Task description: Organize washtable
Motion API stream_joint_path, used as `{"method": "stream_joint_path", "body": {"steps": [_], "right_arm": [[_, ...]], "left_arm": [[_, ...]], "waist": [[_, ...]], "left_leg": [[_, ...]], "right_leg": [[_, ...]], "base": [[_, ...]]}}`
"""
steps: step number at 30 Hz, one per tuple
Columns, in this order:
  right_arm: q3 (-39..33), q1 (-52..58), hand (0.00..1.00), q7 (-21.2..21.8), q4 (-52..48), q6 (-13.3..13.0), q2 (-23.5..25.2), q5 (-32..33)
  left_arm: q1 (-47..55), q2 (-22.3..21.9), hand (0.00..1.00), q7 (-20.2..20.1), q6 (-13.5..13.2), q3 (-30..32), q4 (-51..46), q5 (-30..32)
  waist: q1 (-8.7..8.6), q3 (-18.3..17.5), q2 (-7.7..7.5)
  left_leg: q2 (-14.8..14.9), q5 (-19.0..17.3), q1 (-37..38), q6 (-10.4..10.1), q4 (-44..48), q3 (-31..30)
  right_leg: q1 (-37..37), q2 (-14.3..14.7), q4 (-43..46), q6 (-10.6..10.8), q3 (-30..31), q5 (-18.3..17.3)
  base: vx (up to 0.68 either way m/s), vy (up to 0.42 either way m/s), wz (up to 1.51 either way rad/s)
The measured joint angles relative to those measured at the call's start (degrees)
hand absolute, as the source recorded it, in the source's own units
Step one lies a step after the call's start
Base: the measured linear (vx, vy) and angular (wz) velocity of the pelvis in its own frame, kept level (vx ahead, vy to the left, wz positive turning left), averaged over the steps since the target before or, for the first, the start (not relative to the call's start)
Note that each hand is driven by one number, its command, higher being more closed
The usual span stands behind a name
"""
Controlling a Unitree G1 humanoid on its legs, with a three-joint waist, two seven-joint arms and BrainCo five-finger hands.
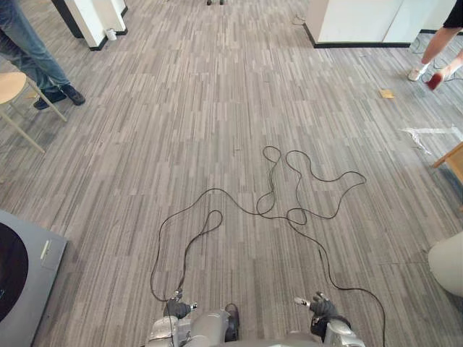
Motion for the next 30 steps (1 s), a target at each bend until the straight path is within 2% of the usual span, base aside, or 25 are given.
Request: {"method": "stream_joint_path", "body": {"steps": [2,3,5,6,8,10,11,12,13,14,15,16,17,18,19,20,22,23,24,25,26,27,28,29,30], "right_arm": [[0.3,0.0,0.00,0.1,-1.2,-0.1,0.9,0.1],[0.4,-0.1,0.00,0.0,-1.2,-0.1,1.0,0.1],[0.8,-0.3,0.00,0.0,-1.3,-0.1,1.1,0.2],[0.7,-0.4,0.00,-0.1,-1.3,-0.3,1.0,0.3],[0.7,-0.4,0.00,-0.1,-1.3,-0.5,0.8,0.3],[0.2,0.0,0.00,-0.1,-1.3,-0.6,0.3,0.3],[-0.4,0.4,0.00,-0.1,-1.3,-0.5,0.1,0.3],[-1.7,1.3,0.00,-0.1,-1.5,-0.5,0.2,0.6],[-2.2,1.3,0.00,-0.1,-1.4,-0.5,-0.1,0.6],[-2.9,0.4,0.00,-0.1,-1.3,-0.7,-0.2,0.7],[-3.6,0.0,0.00,-0.1,-1.3,-0.7,-0.7,0.7],[-4.0,0.2,0.00,0.0,-1.7,-0.9,-1.6,0.7],[-2.8,2.3,0.00,-0.2,-4.0,-0.6,-0.1,0.9],[-2.9,2.6,0.00,-0.2,-4.9,-0.7,-0.4,0.9],[-3.1,2.5,0.00,0.0,-4.9,-0.5,-0.8,1.1],[-3.0,1.6,0.00,-0.1,-5.4,-0.7,0.5,2.1],[-2.9,1.5,0.00,-0.1,-5.7,-0.7,2.5,2.6],[-2.9,1.7,0.00,-0.1,-5.8,-0.7,3.0,2.9],[-2.9,1.6,0.00,-0.1,-5.8,-0.8,3.4,3.2],[-2.9,1.3,0.00,-0.1,-5.8,-1.2,3.5,3.2],[-2.9,1.2,0.00,-0.1,-5.6,-1.5,3.2,3.2],[-2.9,1.2,0.00,-0.1,-5.3,-1.6,2.9,3.2],[-2.4,1.2,0.00,-0.1,-4.6,-1.6,2.3,3.2],[-1.7,1.6,0.00,-0.1,-4.1,-1.6,2.3,3.2],[-1.5,1.9,0.00,-0.1,-3.2,-1.6,2.3,3.2]], "left_arm": [[-0.7,0.6,0.00,0.0,0.5,0.1,0.2,-0.1],[-0.7,0.4,0.00,0.0,0.6,0.0,0.3,-0.1],[-0.8,0.6,0.00,0.1,0.6,0.1,1.0,-0.2],[-0.8,0.5,0.00,0.1,0.7,0.1,1.1,-0.2],[-1.0,0.4,0.00,0.2,0.7,0.0,1.1,-0.2],[-1.9,0.3,0.00,0.2,0.6,-1.1,1.1,-0.1],[-2.1,0.3,0.00,0.1,0.6,-1.2,1.1,0.2],[-2.3,-0.3,0.00,-0.1,0.3,-1.2,1.0,0.8],[-2.5,-1.1,0.00,-0.1,0.3,-1.0,1.0,1.2],[-3.0,-1.6,0.00,-0.5,0.4,-0.8,1.2,1.3],[-3.2,-2.4,0.00,-0.6,0.4,-0.6,1.2,1.3],[-3.0,-4.2,0.00,-0.6,0.5,0.3,1.7,1.3],[-1.0,-4.2,0.00,-0.8,0.3,2.2,0.9,1.3],[-1.2,-4.9,0.00,-0.6,0.2,3.4,0.7,1.3],[-0.9,-5.4,0.00,-0.5,0.0,4.0,-0.2,1.3],[-1.3,-4.8,0.00,-0.6,0.0,4.5,-1.8,1.3],[-1.5,-4.7,0.00,-0.6,-0.1,4.5,-2.7,1.3],[-1.7,-4.5,0.00,-0.7,-0.5,4.4,-3.7,1.3],[-1.8,-4.4,0.00,-0.7,-0.7,4.2,-3.8,1.3],[-2.0,-4.1,0.00,-0.7,-1.0,3.3,-3.7,1.3],[-2.0,-3.9,0.00,-0.7,-1.0,2.4,-3.5,1.3],[-1.9,-4.0,0.00,-0.7,-1.1,2.3,-3.4,1.3],[-2.1,-4.1,0.00,-0.7,-1.2,1.3,-2.7,1.2],[-1.8,-4.1,0.00,-0.7,-1.3,1.2,-2.3,1.3],[-2.1,-3.9,0.00,-0.7,-1.3,1.1,-1.7,1.3]], "waist": [[0.03,1.3,-0.20],[-0.01,1.3,-0.37],[-0.04,1.4,-0.77],[-0.27,1.5,-0.83],[-0.49,1.5,-0.82],[-2.92,1.6,-1.03],[-3.64,1.7,-0.89],[-3.78,1.5,-0.58],[-2.81,0.5,0.97],[-2.80,0.7,1.36],[-3.01,1.1,1.54],[-3.29,1.6,2.38],[-3.35,0.7,2.24],[-2.87,1.1,3.12],[-2.05,0.7,5.26],[-1.22,1.2,4.43],[-0.24,1.8,2.22],[0.41,1.7,1.10],[0.50,1.5,0.63],[0.62,1.5,0.44],[0.67,1.3,0.72],[0.94,1.0,1.27],[1.83,0.5,1.80],[1.86,0.1,1.75],[1.45,-0.4,1.32]], "left_leg": [[-0.2,-1.1,4.2,0.0,-2.4,-0.1],[-0.2,-1.1,5.4,0.1,-3.5,-0.1],[-0.3,-1.0,10.0,0.0,-8.4,-0.3],[-0.5,-1.0,13.0,0.0,-11.9,-0.5],[-0.9,-0.9,15.4,-0.1,-14.8,-1.0],[-1.9,-1.3,19.9,-0.9,-18.6,-5.7],[-1.8,-1.8,20.9,-1.9,-18.8,-7.3],[-1.6,-2.7,22.2,-3.3,-17.8,-10.0],[0.3,-3.6,21.6,-4.3,-16.0,-10.7],[-0.3,-1.4,19.9,-7.7,-12.3,-11.4],[-0.9,0.7,19.8,-9.4,-10.7,-11.3],[-2.7,3.7,20.0,-9.7,-5.0,-11.1],[-1.5,3.2,15.4,-10.8,12.2,-7.0],[1.2,1.8,13.2,-10.0,19.3,-4.0],[4.0,0.8,10.8,-9.2,24.9,-2.9],[7.9,-1.2,5.1,-7.6,32.4,-0.3],[9.9,-2.8,0.6,-7.0,32.1,1.4],[10.0,-3.5,-2.1,-7.0,27.4,1.7],[9.6,-3.5,-3.2,-7.0,24.0,1.7],[8.8,-3.0,-5.0,-7.9,15.3,1.4],[7.8,-1.0,-5.9,-10.2,4.6,-0.3],[7.7,0.1,-6.0,-11.5,-0.5,-1.0],[7.4,6.9,-5.8,-11.5,-4.1,-1.3],[6.5,9.6,-4.8,-9.6,-4.3,-1.5],[5.6,8.8,-4.7,-6.8,-2.5,-0.4]], "right_leg": [[-5.1,0.6,6.6,-2.0,-2.1,-2.6],[-5.9,1.0,6.2,-1.7,-3.0,-2.9],[-8.4,4.7,1.0,-1.7,-5.0,-3.0],[-10.4,7.9,-4.9,-2.8,-5.6,-1.6],[-12.0,10.6,-10.9,-4.3,-6.1,1.5],[-13.9,13.0,-20.0,-7.0,-6.1,9.8],[-14.1,13.5,-20.1,-7.9,-6.0,11.9],[-13.9,14.1,-19.7,-12.4,-6.1,16.4],[-13.0,14.8,-19.5,-13.3,-6.7,15.9],[-13.6,13.4,-16.1,-13.9,-7.4,13.5],[-14.8,12.0,-11.2,-15.5,-7.8,11.8],[-18.5,11.6,-1.0,-15.1,-9.6,7.2],[-11.3,15.1,-17.1,-19.2,-10.8,11.4],[-9.1,16.1,-17.4,-17.7,-11.4,9.6],[-7.9,18.1,-17.5,-18.0,-9.9,9.4],[-4.2,18.9,-18.6,-18.0,-8.2,7.2],[1.6,18.1,-21.5,-18.0,-7.0,6.9],[5.4,17.2,-24.1,-17.2,-5.6,6.5],[6.8,16.4,-25.2,-16.4,-4.9,6.0],[9.0,15.3,-26.7,-15.2,-4.0,5.3],[10.5,14.4,-28.0,-13.7,-2.8,4.5],[11.2,14.2,-28.5,-13.0,-2.1,4.1],[12.6,13.4,-29.5,-11.0,-0.6,3.1],[13.7,12.5,-29.7,-9.4,0.4,2.1],[14.4,10.8,-29.3,-7.6,1.1,1.0]], "base": [[0.22,0.135,-0.04],[0.32,0.115,-0.12],[0.41,0.117,-0.10],[0.36,0.074,-0.07],[0.39,0.060,0.11],[0.54,0.037,0.96],[0.61,-0.025,1.35],[0.66,-0.048,0.75],[0.82,-0.026,0.66],[0.70,-0.012,0.28],[0.66,-0.031,0.46],[0.53,-0.138,0.30],[0.45,-0.170,0.16],[0.40,-0.186,-0.23],[0.46,-0.063,-0.51],[0.49,-0.023,-0.46],[0.53,0.027,-0.22],[0.47,0.029,-0.25],[0.46,0.069,-0.31],[0.41,0.135,-0.30],[0.48,0.170,-0.36],[0.47,0.226,-0.54],[0.34,0.188,-0.53],[0.58,0.305,-0.52],[0.52,0.250,-0.39]]}}
